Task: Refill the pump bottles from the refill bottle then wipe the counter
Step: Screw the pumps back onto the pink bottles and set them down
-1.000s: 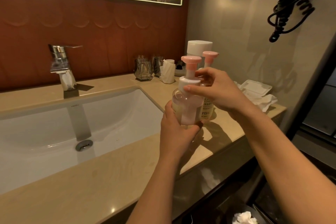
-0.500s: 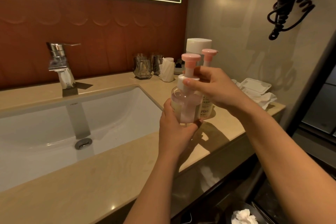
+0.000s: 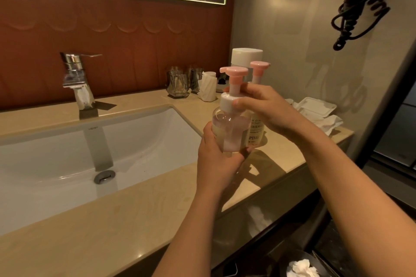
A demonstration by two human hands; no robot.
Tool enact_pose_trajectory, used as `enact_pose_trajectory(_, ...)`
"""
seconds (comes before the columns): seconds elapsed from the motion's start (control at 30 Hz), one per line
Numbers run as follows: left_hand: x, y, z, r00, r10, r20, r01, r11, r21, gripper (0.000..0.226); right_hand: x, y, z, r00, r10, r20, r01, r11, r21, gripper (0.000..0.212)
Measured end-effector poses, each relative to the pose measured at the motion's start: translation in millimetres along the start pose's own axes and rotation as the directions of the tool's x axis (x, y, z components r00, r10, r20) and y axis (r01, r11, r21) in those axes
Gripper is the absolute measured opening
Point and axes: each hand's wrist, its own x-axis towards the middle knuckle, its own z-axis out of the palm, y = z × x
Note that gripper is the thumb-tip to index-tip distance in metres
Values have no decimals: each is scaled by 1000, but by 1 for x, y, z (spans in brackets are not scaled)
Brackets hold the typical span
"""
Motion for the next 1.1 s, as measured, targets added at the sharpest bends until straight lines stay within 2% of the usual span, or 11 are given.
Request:
enact_pose_trajectory(0.17,1,1,0,1000,-13,3,13,1000,-5,90,0,2,15,973,-46,-228,25,995,-94,43)
enact_pose_trajectory(0.23,0,2,0,1000,-2,0,2,1000,2,89,-1,4,18,960,-65,-271,39,994,-99,43)
enact_pose_trajectory(0.33,0,1,0,1000,2,-1,-2,1000,5,89,-1,6,15,974,-49,-223,35,997,-67,43)
enact_pose_trajectory(0.57,1,-3,0,1000,20,-4,-20,1000,17,84,4,14,-4,999,-3,40,1,998,58,47)
enact_pose_trajectory(0.7,1,-2,0,1000,4,-1,-4,1000,-8,83,8,9,-6,996,4,91,-6,1000,26,40)
enact_pose_trajectory(0.77,1,0,0,1000,3,0,-3,1000,-20,82,9,5,-4,997,8,73,-7,1000,-11,39)
enact_pose_trajectory(0.93,0,3,-1,1000,-4,3,4,999,-34,79,8,2,4,987,-51,-152,30,991,-134,46)
enact_pose_trajectory(1.1,1,1,0,1000,-9,-1,9,1000,-24,80,4,2,-2,985,-92,-147,78,992,-97,41)
